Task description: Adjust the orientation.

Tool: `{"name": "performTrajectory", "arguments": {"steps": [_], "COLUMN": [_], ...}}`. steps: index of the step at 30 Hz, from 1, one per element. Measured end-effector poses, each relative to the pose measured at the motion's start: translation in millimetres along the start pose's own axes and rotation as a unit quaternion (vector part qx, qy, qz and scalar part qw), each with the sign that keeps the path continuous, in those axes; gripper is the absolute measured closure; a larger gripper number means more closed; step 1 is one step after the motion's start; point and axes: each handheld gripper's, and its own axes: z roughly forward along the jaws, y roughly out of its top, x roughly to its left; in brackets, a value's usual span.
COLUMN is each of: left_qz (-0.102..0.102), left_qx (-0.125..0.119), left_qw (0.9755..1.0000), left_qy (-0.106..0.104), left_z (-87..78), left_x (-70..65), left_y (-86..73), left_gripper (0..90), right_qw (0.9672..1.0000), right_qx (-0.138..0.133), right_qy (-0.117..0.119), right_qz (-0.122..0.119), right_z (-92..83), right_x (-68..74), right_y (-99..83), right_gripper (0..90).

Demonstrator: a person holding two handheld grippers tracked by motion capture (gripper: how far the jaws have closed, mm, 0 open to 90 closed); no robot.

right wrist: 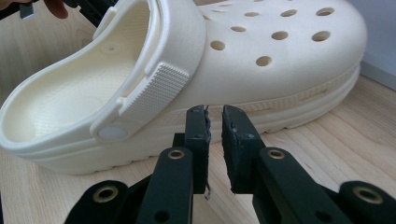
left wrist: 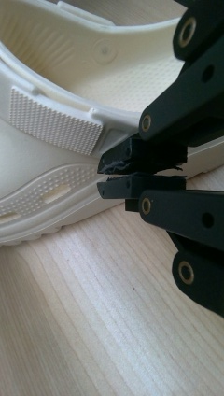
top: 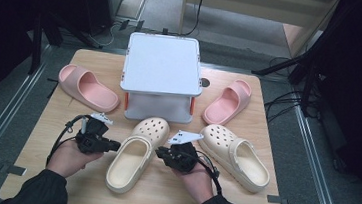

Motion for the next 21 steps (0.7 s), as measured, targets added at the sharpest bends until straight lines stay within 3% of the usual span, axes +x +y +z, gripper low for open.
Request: {"name": "performTrajectory", "arguments": {"steps": [2,6,13,18,21], "left_qz": [-0.006,-0.003,-0.014,-0.006,0.005], "left_qx": [-0.001,-0.009,-0.012,-0.007,-0.005], "left_qw": [1.0,1.0,0.9998,0.9998,1.0], "left_qy": [-0.006,0.001,-0.01,-0.017,-0.005], "left_z": [0.1,0.5,0.7,2.9,7.6], "left_x": [-0.5,-4.3,-7.0,-13.2,-19.0], "left_y": [-1.7,-5.2,-9.6,-10.5,-8.7], "left_gripper": [85.7,88.6,88.9,88.5,87.5], "right_qw": [1.0,0.9997,0.9998,0.9998,0.9998], "right_qx": [0.006,0.012,0.013,0.016,0.015], "right_qy": [0.004,0.0,0.001,-0.004,-0.01], "right_qz": [-0.005,-0.022,-0.016,-0.012,-0.008], "right_z": [4.3,8.9,11.3,11.0,10.6], "right_x": [0.7,4.4,-0.8,-4.7,-9.1], "right_y": [0.6,2.4,6.1,8.5,9.6], "right_gripper": [81.3,82.1,82.2,82.9,82.9]}}
